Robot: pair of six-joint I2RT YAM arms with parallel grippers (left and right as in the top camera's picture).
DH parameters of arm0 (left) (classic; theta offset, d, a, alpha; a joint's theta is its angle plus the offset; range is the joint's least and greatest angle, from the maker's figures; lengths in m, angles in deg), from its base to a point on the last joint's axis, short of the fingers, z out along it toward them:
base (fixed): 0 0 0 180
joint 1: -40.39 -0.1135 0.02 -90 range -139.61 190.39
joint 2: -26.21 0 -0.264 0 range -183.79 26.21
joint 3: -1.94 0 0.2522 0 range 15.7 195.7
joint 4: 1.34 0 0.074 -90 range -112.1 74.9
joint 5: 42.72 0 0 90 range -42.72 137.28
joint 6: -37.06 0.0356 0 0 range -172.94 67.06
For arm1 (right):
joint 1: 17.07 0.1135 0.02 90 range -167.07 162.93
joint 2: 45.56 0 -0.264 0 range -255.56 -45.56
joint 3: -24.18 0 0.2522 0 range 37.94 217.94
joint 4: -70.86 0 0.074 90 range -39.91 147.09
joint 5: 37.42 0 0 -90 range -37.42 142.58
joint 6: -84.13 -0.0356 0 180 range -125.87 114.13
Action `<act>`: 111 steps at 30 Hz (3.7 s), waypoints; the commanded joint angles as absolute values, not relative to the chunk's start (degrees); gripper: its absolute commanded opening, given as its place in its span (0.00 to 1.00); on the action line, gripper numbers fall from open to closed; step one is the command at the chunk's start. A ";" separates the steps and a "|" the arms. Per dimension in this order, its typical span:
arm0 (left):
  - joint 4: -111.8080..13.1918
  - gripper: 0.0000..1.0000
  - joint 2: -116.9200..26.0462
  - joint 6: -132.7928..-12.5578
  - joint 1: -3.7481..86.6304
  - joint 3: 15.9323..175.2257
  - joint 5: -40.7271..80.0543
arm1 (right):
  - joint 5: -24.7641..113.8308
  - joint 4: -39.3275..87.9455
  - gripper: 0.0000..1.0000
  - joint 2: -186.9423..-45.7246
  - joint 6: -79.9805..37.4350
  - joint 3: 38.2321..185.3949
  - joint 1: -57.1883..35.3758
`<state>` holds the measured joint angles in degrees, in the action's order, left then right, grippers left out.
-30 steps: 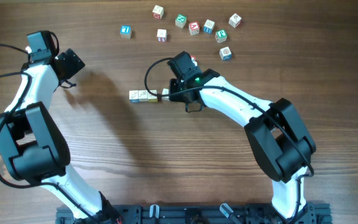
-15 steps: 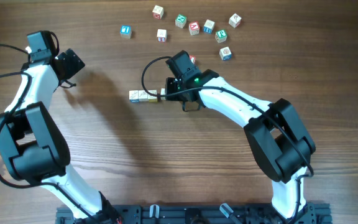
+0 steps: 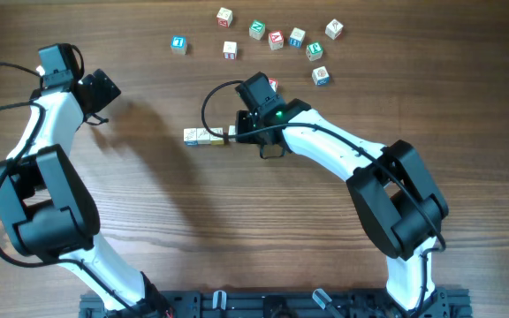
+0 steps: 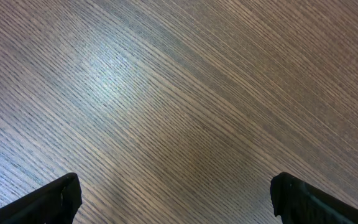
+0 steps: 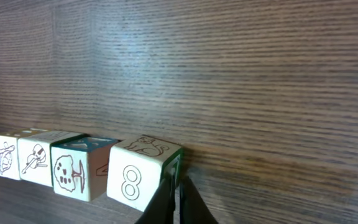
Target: Form a horizontal line
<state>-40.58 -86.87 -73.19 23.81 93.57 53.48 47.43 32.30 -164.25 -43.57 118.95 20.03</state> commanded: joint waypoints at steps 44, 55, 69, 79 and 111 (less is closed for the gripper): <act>-40.58 1.00 -87.26 -72.90 23.66 93.59 54.02 | 54.36 38.57 0.06 -168.06 -40.11 118.82 20.67; -40.58 1.00 -87.26 -72.90 23.66 93.59 54.02 | 52.52 25.19 0.04 -168.04 -32.55 145.83 16.73; -40.58 1.00 -87.26 -72.90 23.64 93.59 54.02 | 46.73 17.28 0.04 -181.37 -29.38 149.99 20.32; -40.58 1.00 -87.26 -72.90 23.66 93.59 54.02 | 47.82 20.54 0.04 -185.76 -29.40 149.96 21.72; -40.58 1.00 -87.26 -72.90 23.66 93.59 54.02 | 44.61 15.86 0.04 -185.76 -30.52 149.96 21.72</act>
<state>-40.58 -86.87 -73.19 23.81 93.57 53.48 45.99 16.52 -184.45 -30.04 149.53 21.56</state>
